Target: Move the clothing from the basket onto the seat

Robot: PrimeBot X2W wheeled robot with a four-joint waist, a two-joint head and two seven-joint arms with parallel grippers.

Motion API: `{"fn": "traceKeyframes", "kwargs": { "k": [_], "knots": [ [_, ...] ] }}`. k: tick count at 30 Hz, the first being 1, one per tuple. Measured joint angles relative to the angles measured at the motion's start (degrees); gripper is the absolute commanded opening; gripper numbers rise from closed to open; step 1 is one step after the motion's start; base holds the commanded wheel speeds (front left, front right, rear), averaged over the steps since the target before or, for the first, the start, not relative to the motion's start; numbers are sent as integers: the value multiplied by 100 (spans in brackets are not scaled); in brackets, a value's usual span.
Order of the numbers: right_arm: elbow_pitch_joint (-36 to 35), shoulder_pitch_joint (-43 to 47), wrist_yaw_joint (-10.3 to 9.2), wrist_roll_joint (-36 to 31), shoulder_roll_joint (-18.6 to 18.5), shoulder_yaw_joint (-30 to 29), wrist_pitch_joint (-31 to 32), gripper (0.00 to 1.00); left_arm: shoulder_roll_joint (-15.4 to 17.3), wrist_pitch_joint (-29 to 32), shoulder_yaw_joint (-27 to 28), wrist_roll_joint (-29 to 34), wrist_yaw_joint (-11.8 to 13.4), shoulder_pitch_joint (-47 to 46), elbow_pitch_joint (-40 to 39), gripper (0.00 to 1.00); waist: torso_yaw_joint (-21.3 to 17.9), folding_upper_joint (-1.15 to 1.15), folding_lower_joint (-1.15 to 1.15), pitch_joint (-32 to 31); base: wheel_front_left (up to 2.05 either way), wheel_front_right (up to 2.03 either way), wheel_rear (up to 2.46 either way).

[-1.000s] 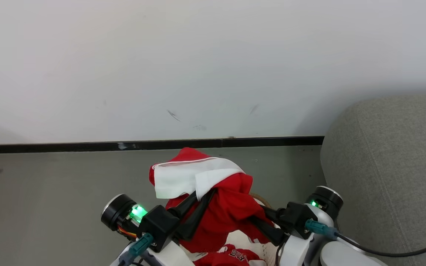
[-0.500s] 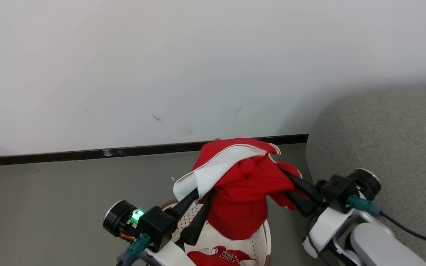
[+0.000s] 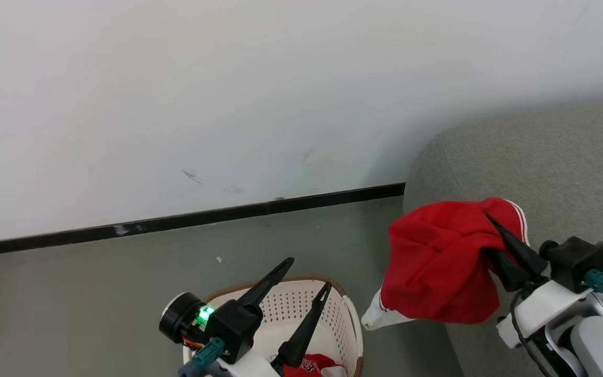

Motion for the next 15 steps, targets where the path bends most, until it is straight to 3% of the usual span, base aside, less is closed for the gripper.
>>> {"fn": "traceKeyframes", "kwargs": {
  "k": [15],
  "knots": [
    [-559,900,0,-345,105,-1174,0,0,-76,-158,-428,-90,-75,-81,268,100,-592,0,0,17,0,0,0]
  ]
}}
